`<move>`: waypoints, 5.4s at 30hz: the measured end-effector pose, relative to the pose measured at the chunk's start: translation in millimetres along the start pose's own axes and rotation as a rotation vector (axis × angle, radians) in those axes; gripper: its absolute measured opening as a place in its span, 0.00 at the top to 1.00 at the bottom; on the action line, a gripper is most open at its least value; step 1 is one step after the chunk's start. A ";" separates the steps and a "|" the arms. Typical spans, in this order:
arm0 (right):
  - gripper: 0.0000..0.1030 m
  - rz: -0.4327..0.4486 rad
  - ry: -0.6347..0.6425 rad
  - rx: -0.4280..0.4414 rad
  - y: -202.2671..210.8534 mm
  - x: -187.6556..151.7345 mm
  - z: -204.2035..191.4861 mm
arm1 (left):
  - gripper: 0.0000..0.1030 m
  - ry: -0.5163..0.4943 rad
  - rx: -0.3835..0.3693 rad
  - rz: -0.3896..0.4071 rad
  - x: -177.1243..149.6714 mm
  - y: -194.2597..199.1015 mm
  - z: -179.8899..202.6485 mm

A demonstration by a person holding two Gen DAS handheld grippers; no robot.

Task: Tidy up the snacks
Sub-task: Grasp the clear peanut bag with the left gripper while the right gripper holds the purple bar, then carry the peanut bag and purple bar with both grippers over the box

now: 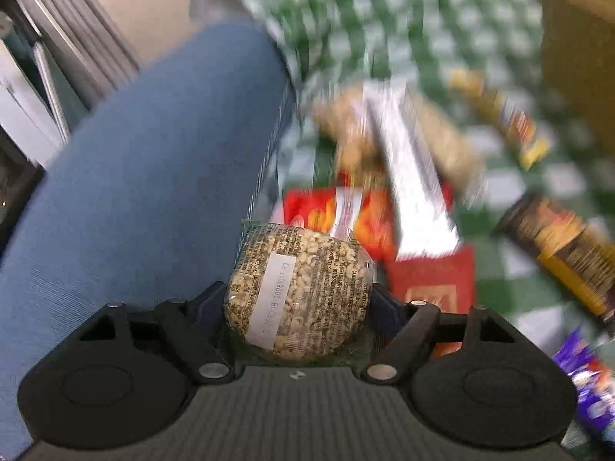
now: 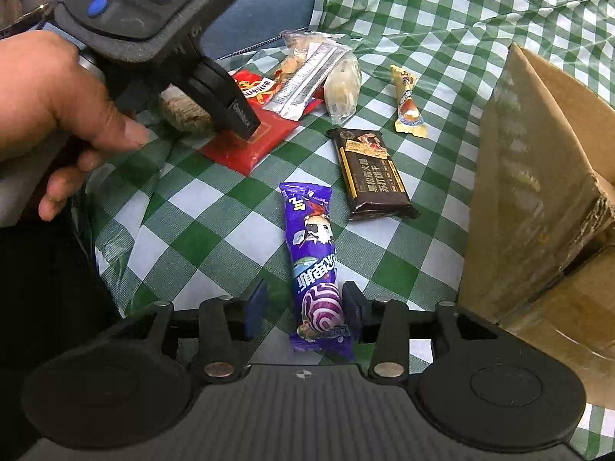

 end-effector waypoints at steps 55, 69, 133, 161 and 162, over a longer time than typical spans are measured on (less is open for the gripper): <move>0.81 0.025 -0.133 -0.087 -4.1 1.1 20.1 | 0.19 0.104 -0.579 -0.292 -17.8 27.2 2.4; 0.81 0.024 -0.076 -0.096 -6.7 -1.3 16.1 | 0.19 0.079 -0.578 -0.283 -16.8 26.5 3.9; 0.83 0.474 -0.319 -0.424 141.3 41.7 247.5 | 0.19 0.329 -0.784 0.522 172.4 166.1 62.0; 0.83 0.361 -0.287 -0.530 123.1 46.9 247.9 | 0.19 0.283 -0.826 0.430 173.6 135.0 139.0; 0.83 0.360 -0.286 -0.531 122.8 47.2 247.8 | 0.19 0.283 -0.826 0.428 174.0 134.4 139.1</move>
Point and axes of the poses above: each gripper's, at about its wrist camera, not at the fingertips, and y roughly against the way its jaws point, z to its right, x to its top, the point moved 1 cm from there along -y, roughly the way its jaws point, and after that the axes turned 10 degrees about z, right-handed, at the moved point
